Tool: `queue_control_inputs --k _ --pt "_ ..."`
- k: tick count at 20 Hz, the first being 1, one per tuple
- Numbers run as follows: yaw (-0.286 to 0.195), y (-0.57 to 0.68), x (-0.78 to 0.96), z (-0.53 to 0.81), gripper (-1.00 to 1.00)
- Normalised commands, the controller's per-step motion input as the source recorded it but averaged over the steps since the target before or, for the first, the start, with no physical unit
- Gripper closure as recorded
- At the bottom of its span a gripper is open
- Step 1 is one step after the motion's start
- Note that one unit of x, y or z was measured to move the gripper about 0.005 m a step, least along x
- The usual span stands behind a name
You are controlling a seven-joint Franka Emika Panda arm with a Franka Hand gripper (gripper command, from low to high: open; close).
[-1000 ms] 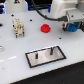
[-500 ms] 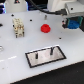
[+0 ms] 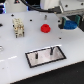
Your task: Insert the blue gear onto the right peg, followed by the red gear
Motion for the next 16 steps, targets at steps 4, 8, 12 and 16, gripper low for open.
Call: queue_control_inputs --k 4,8,12,16 --pt "0.000 -0.40 0.62 0.37 1.00" --pt "0.000 -0.40 0.64 0.25 1.00" --pt "0.000 -0.36 0.71 0.11 1.00" --pt "0.000 -0.32 0.71 0.05 1.00"
